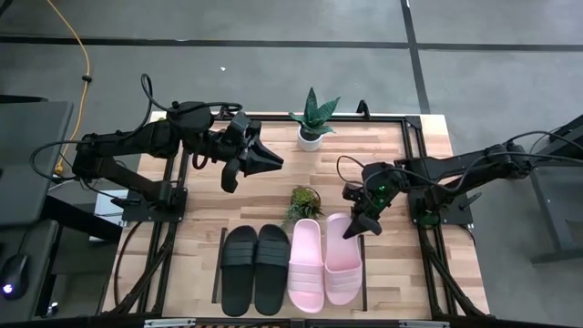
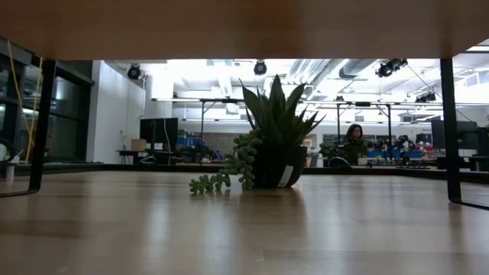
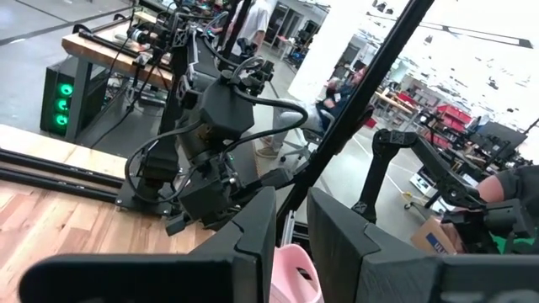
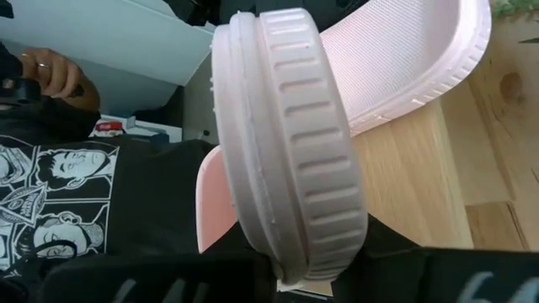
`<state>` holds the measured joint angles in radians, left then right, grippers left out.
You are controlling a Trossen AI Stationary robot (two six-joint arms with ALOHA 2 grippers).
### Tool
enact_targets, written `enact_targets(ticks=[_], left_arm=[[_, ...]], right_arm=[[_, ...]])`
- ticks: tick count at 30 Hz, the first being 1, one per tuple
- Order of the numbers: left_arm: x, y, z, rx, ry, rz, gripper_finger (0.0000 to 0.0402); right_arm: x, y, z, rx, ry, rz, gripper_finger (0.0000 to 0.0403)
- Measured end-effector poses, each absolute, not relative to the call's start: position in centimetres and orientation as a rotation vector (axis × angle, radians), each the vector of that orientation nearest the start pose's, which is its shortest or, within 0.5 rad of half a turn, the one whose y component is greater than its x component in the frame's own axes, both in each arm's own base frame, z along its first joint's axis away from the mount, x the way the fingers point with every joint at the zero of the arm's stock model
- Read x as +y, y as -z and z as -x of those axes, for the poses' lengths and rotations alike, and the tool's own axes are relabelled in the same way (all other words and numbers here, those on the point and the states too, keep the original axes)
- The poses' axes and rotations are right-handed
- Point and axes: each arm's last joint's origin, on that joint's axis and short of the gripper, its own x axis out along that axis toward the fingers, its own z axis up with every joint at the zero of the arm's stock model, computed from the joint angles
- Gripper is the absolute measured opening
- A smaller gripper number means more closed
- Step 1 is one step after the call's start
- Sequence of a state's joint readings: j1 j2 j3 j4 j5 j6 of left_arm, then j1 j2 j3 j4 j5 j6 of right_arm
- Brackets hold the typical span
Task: Pick and place slides into the shelf
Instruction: Put the pink slide on the shelf
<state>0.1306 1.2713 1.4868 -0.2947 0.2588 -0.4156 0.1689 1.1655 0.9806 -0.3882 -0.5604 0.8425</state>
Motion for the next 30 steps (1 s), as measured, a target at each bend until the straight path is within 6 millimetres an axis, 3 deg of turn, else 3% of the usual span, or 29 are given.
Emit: enact_targets(ticks=[25,30], left_arm=[[2.71,-45.91,-26.28,0.102,0.11,0.413,0.006],[2.71,-45.91,-26.28,0.102,0.11,0.413,0.006]], right_arm=[[6.52,-31.02,-23.8,0.838,-0.41,-0.883,0.004],[6.52,-31.01,-23.81,0.838,-0.41,-0.881,0.007]])
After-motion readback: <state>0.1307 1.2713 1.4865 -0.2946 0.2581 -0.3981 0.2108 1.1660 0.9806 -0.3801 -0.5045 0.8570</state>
